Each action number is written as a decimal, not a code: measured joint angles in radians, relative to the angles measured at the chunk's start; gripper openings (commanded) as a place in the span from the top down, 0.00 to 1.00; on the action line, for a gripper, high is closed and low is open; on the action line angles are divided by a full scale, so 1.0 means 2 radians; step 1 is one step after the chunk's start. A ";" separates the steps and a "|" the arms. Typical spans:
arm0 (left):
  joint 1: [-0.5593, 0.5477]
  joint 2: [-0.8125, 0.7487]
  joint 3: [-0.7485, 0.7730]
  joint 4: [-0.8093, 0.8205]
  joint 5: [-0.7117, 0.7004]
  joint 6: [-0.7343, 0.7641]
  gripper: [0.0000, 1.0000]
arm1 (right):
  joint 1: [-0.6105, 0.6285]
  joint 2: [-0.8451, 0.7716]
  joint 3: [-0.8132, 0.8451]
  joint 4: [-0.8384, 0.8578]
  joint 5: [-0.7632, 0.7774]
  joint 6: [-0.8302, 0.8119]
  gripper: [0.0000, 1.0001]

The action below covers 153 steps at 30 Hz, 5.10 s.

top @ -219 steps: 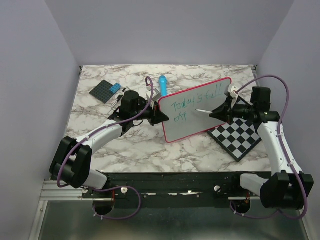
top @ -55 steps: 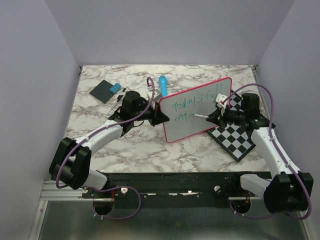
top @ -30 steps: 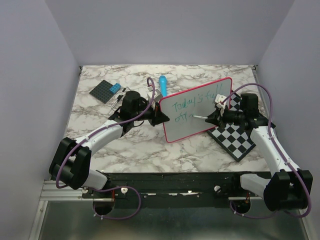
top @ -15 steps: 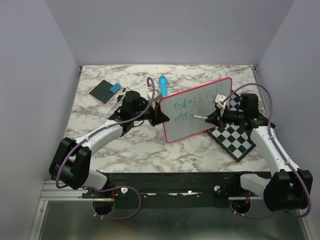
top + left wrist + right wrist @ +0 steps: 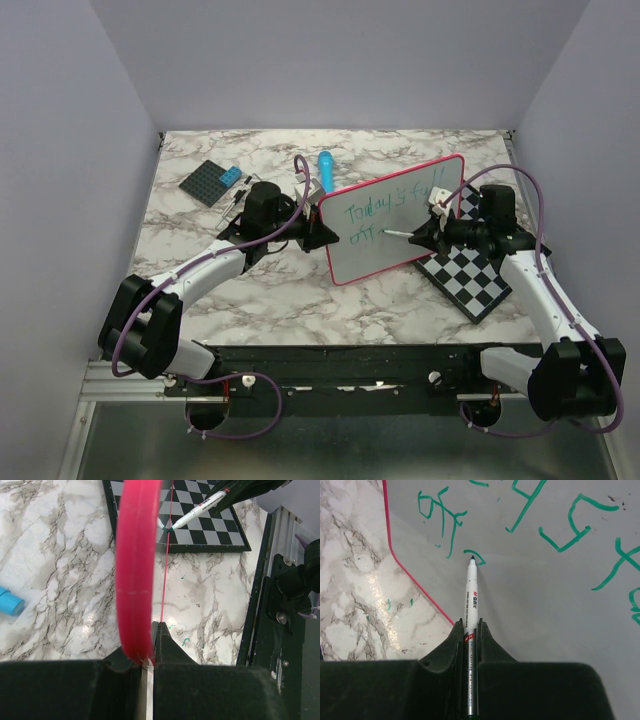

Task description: Write a sentence on the whiteboard

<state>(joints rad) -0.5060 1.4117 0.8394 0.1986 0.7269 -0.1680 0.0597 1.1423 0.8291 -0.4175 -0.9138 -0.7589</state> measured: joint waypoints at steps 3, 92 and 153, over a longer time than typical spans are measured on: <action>0.000 0.000 0.000 0.000 0.000 0.000 1.00 | 0.001 0.000 0.002 0.001 0.000 0.002 1.00; 0.000 0.000 0.001 -0.004 0.001 0.004 1.00 | -0.037 0.016 0.023 -0.053 -0.004 -0.034 1.00; 0.000 0.000 0.001 -0.006 0.001 0.005 1.00 | -0.014 0.028 0.046 -0.027 -0.018 0.039 0.99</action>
<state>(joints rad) -0.5060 1.4120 0.8417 0.1856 0.7288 -0.1577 0.0311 1.1980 0.9215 -0.4709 -0.9489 -0.6804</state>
